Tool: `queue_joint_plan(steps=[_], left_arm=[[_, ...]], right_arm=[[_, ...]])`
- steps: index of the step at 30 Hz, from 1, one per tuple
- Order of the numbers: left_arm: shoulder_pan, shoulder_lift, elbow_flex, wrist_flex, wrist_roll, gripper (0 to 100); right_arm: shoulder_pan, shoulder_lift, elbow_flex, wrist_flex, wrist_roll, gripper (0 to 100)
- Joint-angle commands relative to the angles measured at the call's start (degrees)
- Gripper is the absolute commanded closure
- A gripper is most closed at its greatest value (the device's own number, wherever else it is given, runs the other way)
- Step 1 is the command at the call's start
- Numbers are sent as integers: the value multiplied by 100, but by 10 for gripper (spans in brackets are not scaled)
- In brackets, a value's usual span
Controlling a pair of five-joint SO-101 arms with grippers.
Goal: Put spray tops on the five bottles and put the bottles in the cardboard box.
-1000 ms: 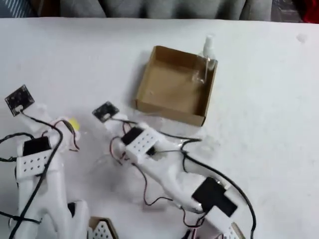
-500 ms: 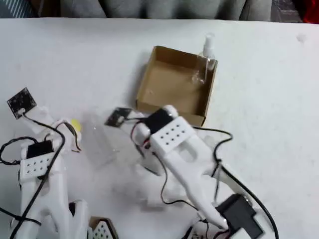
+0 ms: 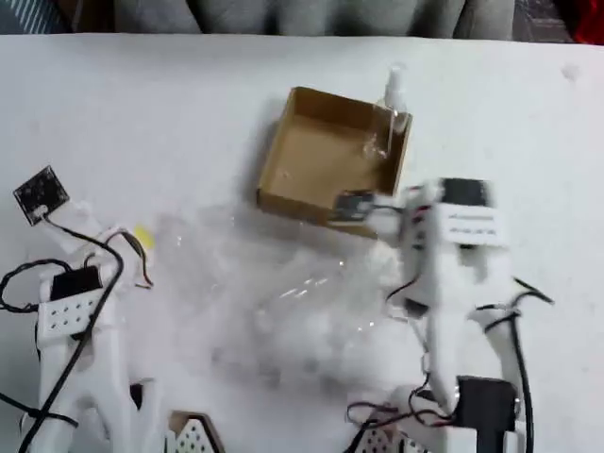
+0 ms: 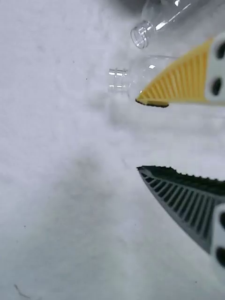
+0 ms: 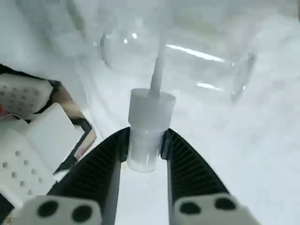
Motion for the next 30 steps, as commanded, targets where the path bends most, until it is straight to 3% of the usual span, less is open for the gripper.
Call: queue_joint_plan(steps=[1, 8, 14, 18, 20, 24, 26, 30], left_arm=[[66, -127, -18, -149, 18, 800], [66, -127, -9, -149, 18, 800], [66, -119, -9, -141, 18, 801], [66, -101, -9, -141, 18, 801], [66, -110, 26, -149, 9, 801], [75, -127, 105, -185, 9, 801], [75, -127, 105, -185, 9, 801], [75, -127, 105, -185, 9, 801]], right_arm=[[1411, -171, -18, 145, 1275, 984], [3248, -154, 26, -453, 3587, 984], [4110, 251, 554, -1868, 5284, 943], [4312, 699, 580, -2607, 5486, 829], [4330, 831, 571, -2835, 5486, 819], [4295, 699, 492, -3073, 4774, 823], [4207, 523, 316, -3037, 3807, 825], [4127, 163, 62, -2695, 1116, 830]])
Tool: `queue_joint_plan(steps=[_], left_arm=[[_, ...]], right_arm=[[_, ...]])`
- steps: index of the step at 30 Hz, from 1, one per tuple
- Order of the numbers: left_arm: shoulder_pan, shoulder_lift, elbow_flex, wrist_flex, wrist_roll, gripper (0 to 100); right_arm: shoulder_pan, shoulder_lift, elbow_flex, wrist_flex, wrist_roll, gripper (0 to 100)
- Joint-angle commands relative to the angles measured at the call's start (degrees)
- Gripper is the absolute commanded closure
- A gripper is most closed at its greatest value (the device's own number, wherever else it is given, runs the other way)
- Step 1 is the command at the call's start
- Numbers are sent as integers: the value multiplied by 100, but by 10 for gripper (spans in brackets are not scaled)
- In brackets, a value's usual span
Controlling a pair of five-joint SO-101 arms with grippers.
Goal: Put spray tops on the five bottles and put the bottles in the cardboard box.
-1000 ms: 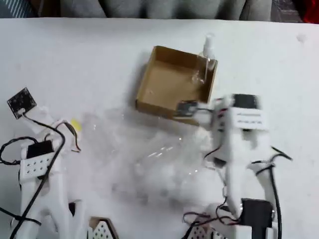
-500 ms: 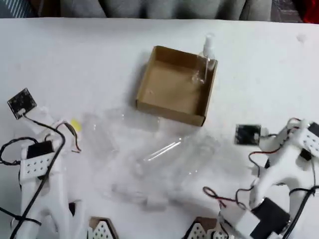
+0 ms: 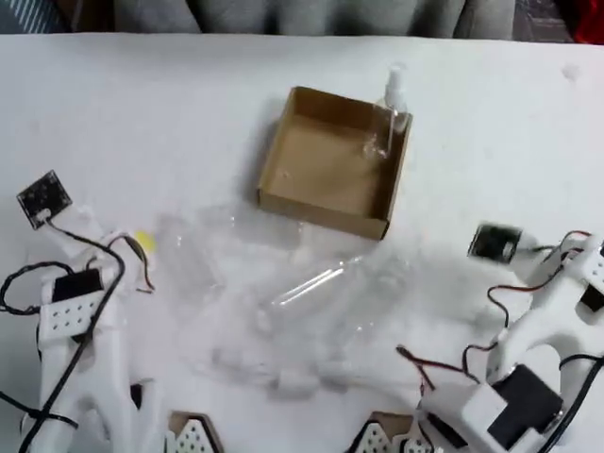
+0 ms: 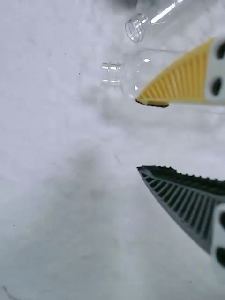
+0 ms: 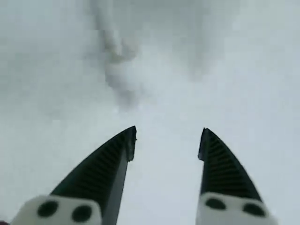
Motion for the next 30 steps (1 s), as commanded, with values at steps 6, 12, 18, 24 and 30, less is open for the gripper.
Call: queue_joint_plan(steps=[6, 12, 18, 24, 30], left_arm=[[75, -127, -44, -185, 9, 801], [171, -127, -26, -185, 9, 801], [171, -127, -26, -185, 9, 801], [180, -127, -18, -185, 9, 802], [180, -127, -18, -185, 9, 803]], right_arm=[[136, -884, -413, 708, -5591, 989], [699, -998, -237, 892, -6884, 982], [637, -998, 607, 778, -8044, 981], [690, -936, 1108, -444, -10470, 981], [532, -936, 1899, -1534, -11420, 981]])
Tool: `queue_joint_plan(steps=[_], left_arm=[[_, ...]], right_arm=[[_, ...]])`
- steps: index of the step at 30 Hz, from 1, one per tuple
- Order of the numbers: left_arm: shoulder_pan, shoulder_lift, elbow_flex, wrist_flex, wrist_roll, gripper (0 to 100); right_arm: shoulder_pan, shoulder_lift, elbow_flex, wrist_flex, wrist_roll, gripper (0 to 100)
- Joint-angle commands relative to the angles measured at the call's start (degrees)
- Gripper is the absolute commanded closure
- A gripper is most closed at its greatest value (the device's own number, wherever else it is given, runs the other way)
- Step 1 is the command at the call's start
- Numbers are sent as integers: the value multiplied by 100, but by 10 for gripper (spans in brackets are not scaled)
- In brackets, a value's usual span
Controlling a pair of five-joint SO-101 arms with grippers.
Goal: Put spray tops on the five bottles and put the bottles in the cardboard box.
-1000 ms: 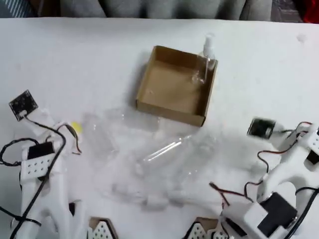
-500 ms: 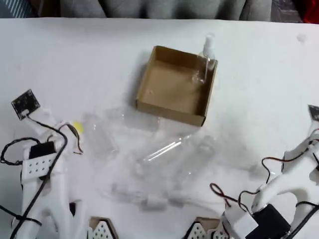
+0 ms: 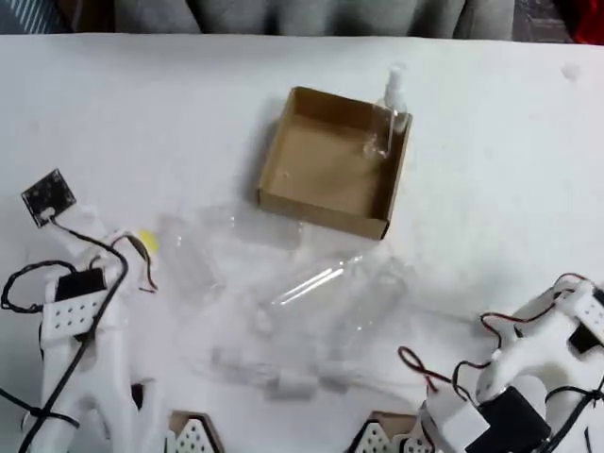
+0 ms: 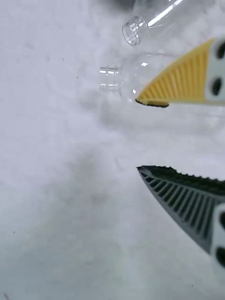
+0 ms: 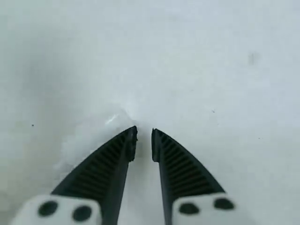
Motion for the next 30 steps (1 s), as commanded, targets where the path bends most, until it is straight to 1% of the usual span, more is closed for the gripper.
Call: queue_joint_plan(steps=[1, 6, 12, 16, 19, 24, 27, 28, 30], left_arm=[[84, -127, -18, -149, 9, 803], [84, -127, -18, -149, 9, 803], [84, -127, -26, -149, 9, 803], [84, -127, -26, -149, 9, 803], [75, -127, -26, -141, 9, 803], [84, -127, -18, -141, 9, 803], [92, -127, -35, -141, 9, 803], [92, -127, -35, -141, 9, 803], [92, -127, -44, -141, 9, 804]], right_arm=[[-136, -180, 220, -585, -457, 981], [-207, -180, 229, -558, -466, 981], [-514, -171, 220, -541, -484, 981], [-470, -180, 220, -523, -492, 983], [-321, -242, 185, -163, -431, 983], [-224, -145, 70, 215, 88, 982], [-259, 92, 35, -57, 70, 981], [-391, 224, 26, -207, 9, 982], [-699, 567, 0, -532, -343, 981]])
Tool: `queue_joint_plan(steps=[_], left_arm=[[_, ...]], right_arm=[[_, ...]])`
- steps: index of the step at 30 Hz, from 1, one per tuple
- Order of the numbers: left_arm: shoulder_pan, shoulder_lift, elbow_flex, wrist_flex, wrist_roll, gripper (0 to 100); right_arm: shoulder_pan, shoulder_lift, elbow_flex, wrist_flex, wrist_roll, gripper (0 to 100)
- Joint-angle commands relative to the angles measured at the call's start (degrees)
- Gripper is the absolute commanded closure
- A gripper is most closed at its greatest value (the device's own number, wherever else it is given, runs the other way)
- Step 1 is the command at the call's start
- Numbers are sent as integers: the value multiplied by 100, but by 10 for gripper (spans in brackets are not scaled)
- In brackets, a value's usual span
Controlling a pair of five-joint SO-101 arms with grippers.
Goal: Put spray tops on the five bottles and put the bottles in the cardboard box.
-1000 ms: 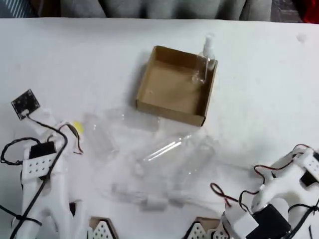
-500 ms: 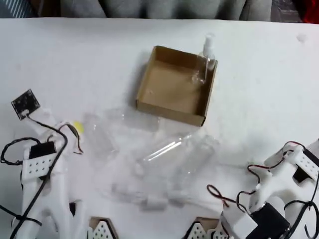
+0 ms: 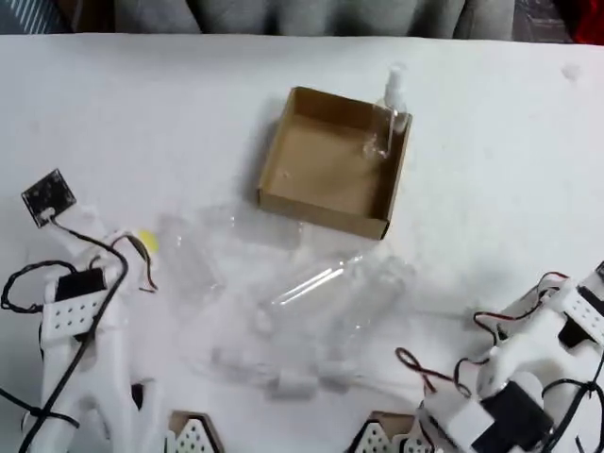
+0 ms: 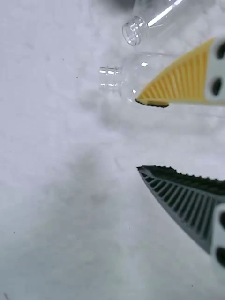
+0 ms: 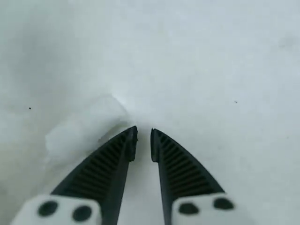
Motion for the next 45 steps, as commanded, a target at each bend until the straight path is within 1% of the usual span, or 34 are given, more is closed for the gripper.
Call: queue_joint_plan(steps=[1, 3, 7, 11, 16, 19, 26, 30, 35, 37, 40, 45], left_arm=[[92, -127, -44, -141, 9, 804], [92, -127, -44, -132, 9, 804], [92, -127, -26, -132, 9, 804], [92, -127, -18, -132, 9, 804], [92, -127, -18, -132, 9, 804], [92, -127, -18, -132, 9, 804], [101, -127, -18, -132, 9, 804], [101, -127, -18, -141, 9, 803], [101, -127, -18, -141, 9, 803], [101, -127, -18, -141, 9, 804], [101, -127, -18, -141, 9, 804], [101, -127, -18, -141, 9, 804]], right_arm=[[-488, 576, -378, -576, -466, 981], [-514, 954, -791, -523, -659, 983], [-629, 1578, -1873, 57, -985, 983], [-901, 2053, -2945, 620, -1415, 983], [-1341, 2703, -4105, 1077, -1960, 982], [-1490, 3002, -4738, 1481, -2066, 981], [-1499, 3125, -6031, 2774, -2084, 981], [-1815, 3178, -6259, 3002, -2084, 973], [-2369, 3178, -6092, 3037, -2066, 857], [-2527, 3187, -5890, 2993, -2048, 834], [-2659, 3187, -5459, 2545, -2031, 831], [-2607, 3187, -5002, 1833, -2022, 831]])
